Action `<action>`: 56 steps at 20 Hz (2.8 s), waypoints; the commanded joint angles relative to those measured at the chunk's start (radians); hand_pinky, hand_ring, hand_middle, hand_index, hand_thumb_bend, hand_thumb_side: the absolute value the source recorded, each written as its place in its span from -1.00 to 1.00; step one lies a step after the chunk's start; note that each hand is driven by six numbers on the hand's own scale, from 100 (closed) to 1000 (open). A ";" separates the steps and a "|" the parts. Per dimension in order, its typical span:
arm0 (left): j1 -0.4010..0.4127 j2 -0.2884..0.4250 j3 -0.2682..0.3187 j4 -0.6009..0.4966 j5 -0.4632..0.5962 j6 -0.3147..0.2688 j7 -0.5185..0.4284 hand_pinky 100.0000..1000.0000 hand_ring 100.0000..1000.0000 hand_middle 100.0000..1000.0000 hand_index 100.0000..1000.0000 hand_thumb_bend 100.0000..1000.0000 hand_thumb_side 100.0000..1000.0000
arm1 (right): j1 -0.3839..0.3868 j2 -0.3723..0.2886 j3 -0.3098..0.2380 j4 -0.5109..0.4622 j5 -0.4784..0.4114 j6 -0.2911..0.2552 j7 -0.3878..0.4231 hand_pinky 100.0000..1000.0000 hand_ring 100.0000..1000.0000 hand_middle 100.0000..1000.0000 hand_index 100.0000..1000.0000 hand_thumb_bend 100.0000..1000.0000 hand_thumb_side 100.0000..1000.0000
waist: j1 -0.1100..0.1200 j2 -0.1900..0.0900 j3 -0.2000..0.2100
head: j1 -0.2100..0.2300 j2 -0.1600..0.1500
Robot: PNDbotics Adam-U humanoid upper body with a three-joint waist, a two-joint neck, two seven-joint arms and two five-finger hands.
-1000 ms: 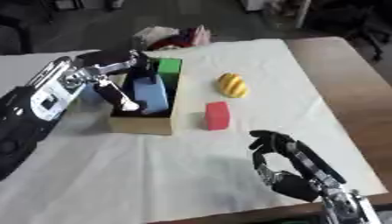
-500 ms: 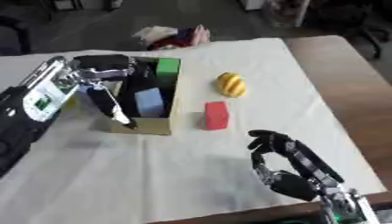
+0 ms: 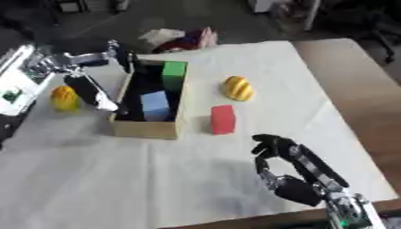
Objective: Pick up objects on the table and place them in the box.
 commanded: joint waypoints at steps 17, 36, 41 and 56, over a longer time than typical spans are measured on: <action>-0.043 -0.010 0.178 0.449 -0.339 0.152 0.094 0.43 0.27 0.30 0.58 -0.12 -0.96 | -0.009 -0.012 -0.005 -0.008 -0.003 -0.002 0.001 0.48 0.24 0.26 0.74 -1.00 -0.24 | 0.003 -0.012 -0.013 | 0.002 -0.011; -0.005 -0.065 0.214 0.518 -0.318 0.170 0.325 0.11 -0.17 -0.18 0.16 -0.66 -1.00 | -0.011 -0.008 -0.007 -0.009 -0.009 -0.002 0.002 0.48 0.24 0.26 0.74 -1.00 -0.24 | -0.011 0.001 -0.017 | 0.007 -0.020; -0.010 -0.041 0.225 0.432 -0.263 0.186 0.411 -0.14 -0.45 -0.48 -0.09 -0.55 -1.00 | -0.009 -0.009 -0.009 -0.007 -0.007 -0.001 0.000 0.48 0.24 0.26 0.74 -1.00 -0.24 | -0.010 -0.001 -0.013 | 0.002 -0.020; -0.127 -0.141 0.066 0.255 -0.234 0.068 0.343 0.00 -0.31 -0.35 0.04 -0.43 -1.00 | -0.020 -0.006 0.002 -0.009 -0.014 -0.006 0.012 0.48 0.24 0.26 0.74 -1.00 -0.24 | -0.017 0.003 -0.035 | 0.017 -0.025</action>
